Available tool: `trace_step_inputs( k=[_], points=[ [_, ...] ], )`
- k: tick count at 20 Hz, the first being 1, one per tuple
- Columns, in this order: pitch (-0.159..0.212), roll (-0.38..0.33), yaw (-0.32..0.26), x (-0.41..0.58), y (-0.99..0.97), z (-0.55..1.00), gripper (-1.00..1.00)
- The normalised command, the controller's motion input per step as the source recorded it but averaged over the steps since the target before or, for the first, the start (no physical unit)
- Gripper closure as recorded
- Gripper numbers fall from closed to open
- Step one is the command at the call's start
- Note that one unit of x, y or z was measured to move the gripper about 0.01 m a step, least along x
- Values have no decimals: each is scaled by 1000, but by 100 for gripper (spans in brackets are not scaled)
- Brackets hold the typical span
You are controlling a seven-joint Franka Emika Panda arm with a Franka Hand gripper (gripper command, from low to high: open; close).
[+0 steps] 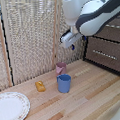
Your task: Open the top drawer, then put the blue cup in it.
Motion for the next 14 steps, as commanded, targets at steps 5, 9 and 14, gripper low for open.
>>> trace_step_inputs(
  k=[5,9,14],
  points=[
    [56,-375,-52,111,-154,26,-100],
    [3,-375,14,-129,-163,0,-100],
    [0,-375,50,-257,-178,0,-100]
  ],
)
